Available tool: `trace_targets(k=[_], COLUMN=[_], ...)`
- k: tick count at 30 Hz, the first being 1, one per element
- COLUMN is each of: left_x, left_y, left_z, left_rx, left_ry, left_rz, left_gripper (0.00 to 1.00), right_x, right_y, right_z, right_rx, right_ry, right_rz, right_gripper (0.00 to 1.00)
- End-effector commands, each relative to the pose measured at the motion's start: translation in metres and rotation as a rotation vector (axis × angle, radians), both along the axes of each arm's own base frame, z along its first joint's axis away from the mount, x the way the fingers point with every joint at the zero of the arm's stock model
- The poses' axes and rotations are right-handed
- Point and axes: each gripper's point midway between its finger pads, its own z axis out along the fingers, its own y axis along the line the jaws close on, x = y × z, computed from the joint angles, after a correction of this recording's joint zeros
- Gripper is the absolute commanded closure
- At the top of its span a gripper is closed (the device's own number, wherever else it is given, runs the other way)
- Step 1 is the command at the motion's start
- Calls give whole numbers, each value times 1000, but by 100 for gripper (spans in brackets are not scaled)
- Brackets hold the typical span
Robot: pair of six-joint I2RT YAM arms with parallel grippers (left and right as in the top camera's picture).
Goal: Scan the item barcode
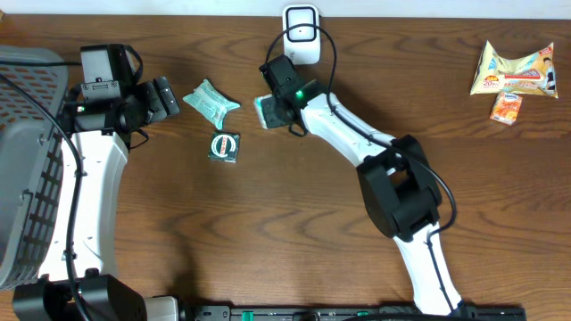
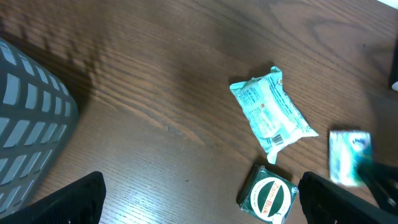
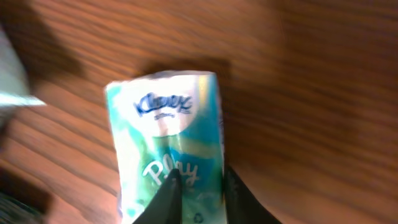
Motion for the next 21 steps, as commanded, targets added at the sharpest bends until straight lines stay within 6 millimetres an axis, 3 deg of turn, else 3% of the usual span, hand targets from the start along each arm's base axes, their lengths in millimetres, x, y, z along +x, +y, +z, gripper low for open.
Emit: trace_targets(k=[1,4,6,10,15,17,21], left_x=[-1,-1,-1,-1,-1,-1,-1], left_y=[2,2,2,2,2,2,2], left_z=[-4,-4,-4,-4,-4,-4,-4], left_rx=[-1,-1,-1,-1,-1,-1,-1], left_ry=[13,13,13,13,13,13,13], left_rz=[14,14,14,14,14,14,14], left_gripper=[2,2,2,2,2,2,2], right_x=[2,-4,-4,-2,-16,-13,-5], right_y=[-22,-30,-29,-13,32,37,27], right_z=[45,71,85,93,85,71,38], right_rx=[-91,-113,-102,-37,43,-7,-142], right_ry=[-91,-112,-134,-154,-164,-189,-188], right_rz=[-47,-27,-16,51,409,461,418], right_gripper=[86,84,78,71,58,48,47])
